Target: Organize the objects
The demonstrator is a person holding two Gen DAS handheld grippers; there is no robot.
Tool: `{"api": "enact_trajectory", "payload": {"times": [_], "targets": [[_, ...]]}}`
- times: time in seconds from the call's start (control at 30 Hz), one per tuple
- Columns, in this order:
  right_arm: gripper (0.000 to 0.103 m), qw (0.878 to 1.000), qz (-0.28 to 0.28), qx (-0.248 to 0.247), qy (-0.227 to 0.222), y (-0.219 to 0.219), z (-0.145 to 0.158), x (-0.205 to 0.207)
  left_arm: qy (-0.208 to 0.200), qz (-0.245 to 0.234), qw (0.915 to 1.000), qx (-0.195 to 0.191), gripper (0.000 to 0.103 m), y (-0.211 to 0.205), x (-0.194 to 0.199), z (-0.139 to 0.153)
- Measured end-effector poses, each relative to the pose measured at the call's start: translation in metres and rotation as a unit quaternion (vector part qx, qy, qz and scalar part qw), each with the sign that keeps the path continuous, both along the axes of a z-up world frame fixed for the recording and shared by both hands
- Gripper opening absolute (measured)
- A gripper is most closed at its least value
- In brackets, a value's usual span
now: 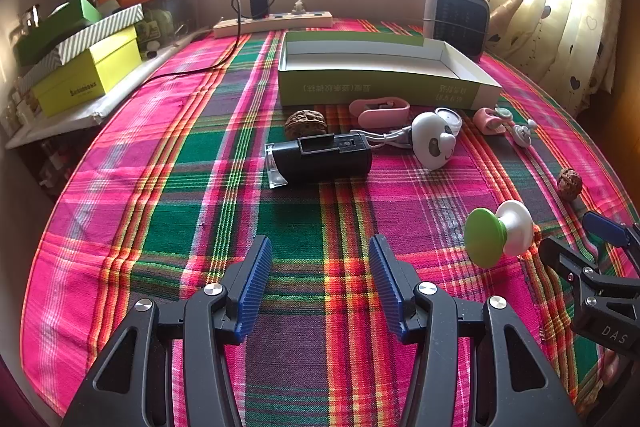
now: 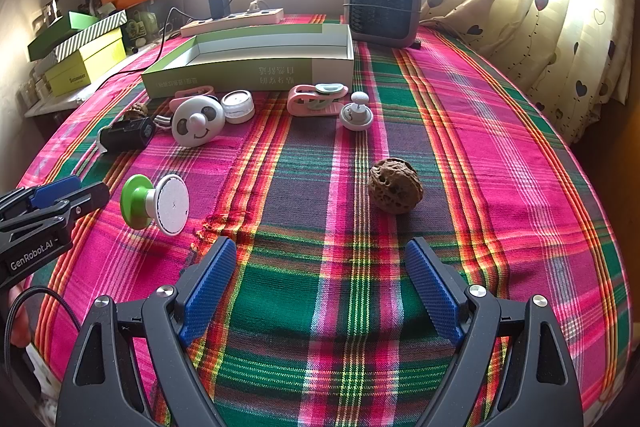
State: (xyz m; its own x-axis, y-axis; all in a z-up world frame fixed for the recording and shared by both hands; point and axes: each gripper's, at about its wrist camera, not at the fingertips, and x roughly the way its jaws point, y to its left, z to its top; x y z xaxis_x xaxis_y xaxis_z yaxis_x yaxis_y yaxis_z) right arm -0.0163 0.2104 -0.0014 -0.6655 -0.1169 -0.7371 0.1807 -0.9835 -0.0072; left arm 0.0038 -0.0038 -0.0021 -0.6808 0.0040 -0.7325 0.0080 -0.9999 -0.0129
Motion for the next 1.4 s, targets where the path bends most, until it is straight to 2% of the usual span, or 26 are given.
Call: {"api": "enact_trajectory", "payload": {"times": [0.7, 1.03, 1.27, 1.4], "targets": [[0.087, 1.000, 0.000, 0.000, 0.000, -0.001, 0.000, 0.000, -0.001, -0.001, 1.0000, -0.002, 0.049, 0.000, -0.003, 0.001], [0.086, 1.000, 0.011, -0.007, 0.001, 0.005, 0.002, 0.005, -0.009, -0.037, 0.9993, 0.001, 0.049, -0.003, -0.004, 0.003], [0.086, 1.000, -0.020, -0.008, 0.008, 0.027, 0.009, -0.001, -0.015, -0.060, 0.9980, 0.015, 0.049, -0.010, -0.011, 0.005], [0.082, 1.000, -0.031, -0.004, -0.005, 0.036, 0.009, -0.011, -0.016, -0.066, 0.9975, 0.022, 0.049, -0.013, -0.018, 0.006]]}}
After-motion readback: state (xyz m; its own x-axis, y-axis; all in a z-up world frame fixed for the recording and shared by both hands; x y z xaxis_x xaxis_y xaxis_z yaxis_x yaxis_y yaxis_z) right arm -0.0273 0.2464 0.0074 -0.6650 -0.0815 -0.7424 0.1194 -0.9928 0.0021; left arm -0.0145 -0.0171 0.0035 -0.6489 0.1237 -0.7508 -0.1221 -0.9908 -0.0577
